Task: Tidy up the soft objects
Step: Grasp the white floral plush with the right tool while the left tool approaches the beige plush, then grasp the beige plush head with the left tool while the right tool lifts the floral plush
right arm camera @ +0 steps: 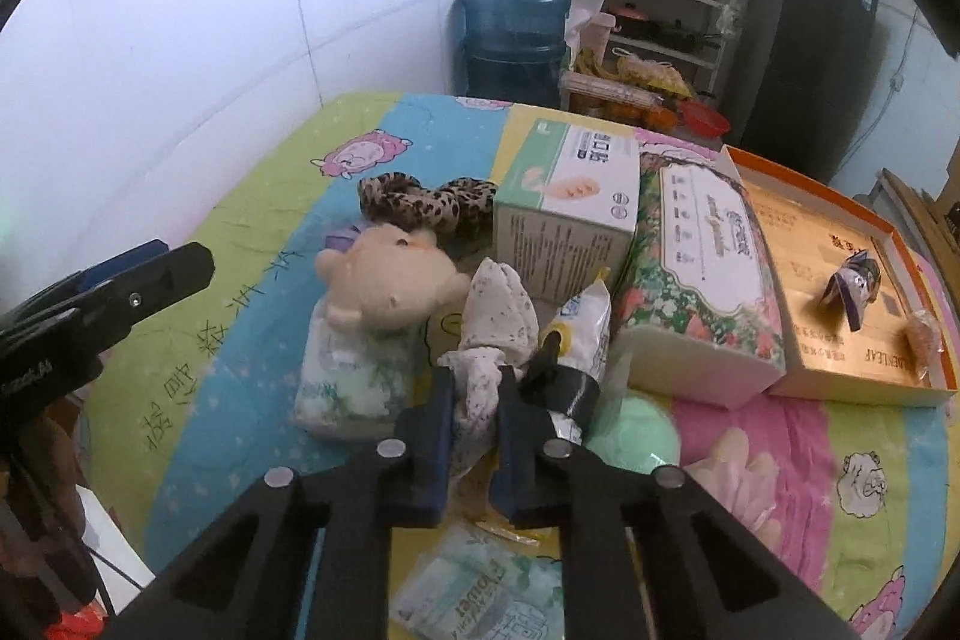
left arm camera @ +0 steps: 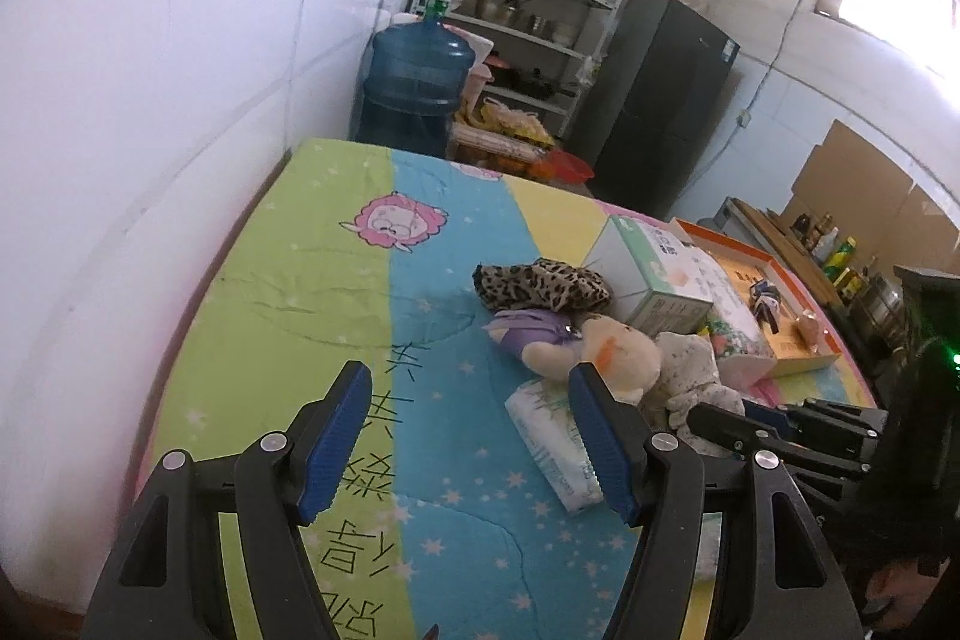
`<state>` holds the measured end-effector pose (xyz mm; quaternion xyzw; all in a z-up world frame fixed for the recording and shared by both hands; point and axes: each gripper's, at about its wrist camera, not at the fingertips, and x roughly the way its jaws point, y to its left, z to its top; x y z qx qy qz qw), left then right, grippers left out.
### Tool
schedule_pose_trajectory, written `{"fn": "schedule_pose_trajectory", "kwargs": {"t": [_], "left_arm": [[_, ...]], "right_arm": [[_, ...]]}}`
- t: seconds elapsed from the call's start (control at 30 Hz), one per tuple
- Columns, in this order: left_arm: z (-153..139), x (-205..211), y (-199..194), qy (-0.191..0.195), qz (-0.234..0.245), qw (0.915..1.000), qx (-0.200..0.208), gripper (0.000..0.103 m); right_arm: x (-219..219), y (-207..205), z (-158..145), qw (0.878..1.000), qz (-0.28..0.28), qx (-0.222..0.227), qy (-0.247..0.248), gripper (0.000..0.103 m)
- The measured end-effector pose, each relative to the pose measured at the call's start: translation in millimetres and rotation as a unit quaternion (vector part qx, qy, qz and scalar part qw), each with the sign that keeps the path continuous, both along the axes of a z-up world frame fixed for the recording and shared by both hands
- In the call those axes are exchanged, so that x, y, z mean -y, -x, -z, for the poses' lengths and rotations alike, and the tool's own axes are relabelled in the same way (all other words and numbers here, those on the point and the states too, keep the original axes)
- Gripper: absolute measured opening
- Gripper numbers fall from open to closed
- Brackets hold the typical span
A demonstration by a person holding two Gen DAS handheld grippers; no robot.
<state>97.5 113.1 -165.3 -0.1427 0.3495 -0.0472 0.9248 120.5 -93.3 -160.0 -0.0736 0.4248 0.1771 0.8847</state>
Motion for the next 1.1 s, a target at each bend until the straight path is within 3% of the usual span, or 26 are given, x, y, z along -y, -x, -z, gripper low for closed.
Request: {"fn": "schedule_pose_trajectory", "kwargs": {"t": [0.37, 0.67, 0.97, 1.1], "left_arm": [[-3.1, 36.1, -18.0, 0.004, 0.063, 0.9980, 0.012, 0.070], [-4.2, 72.3, -30.2, -0.054, 0.130, 0.9893, 0.039, 0.070], [13.6, 93.1, -47.5, -0.118, 0.174, 0.9766, 0.043, 0.070], [23.9, 94.8, -57.0, -0.114, 0.178, 0.9770, 0.025, 0.066]], "right_arm": [[29.1, 10.8, -36.5, 0.998, 0.011, 0.016, -0.053, 0.007], [46.9, 20.1, -75.0, 0.995, 0.018, 0.051, -0.081, 0.007], [58.1, 22.2, -73.1, 0.995, 0.029, 0.042, -0.082, 0.007], [62.3, 21.2, -70.4, 0.995, 0.032, 0.039, -0.082, 0.007]]}}
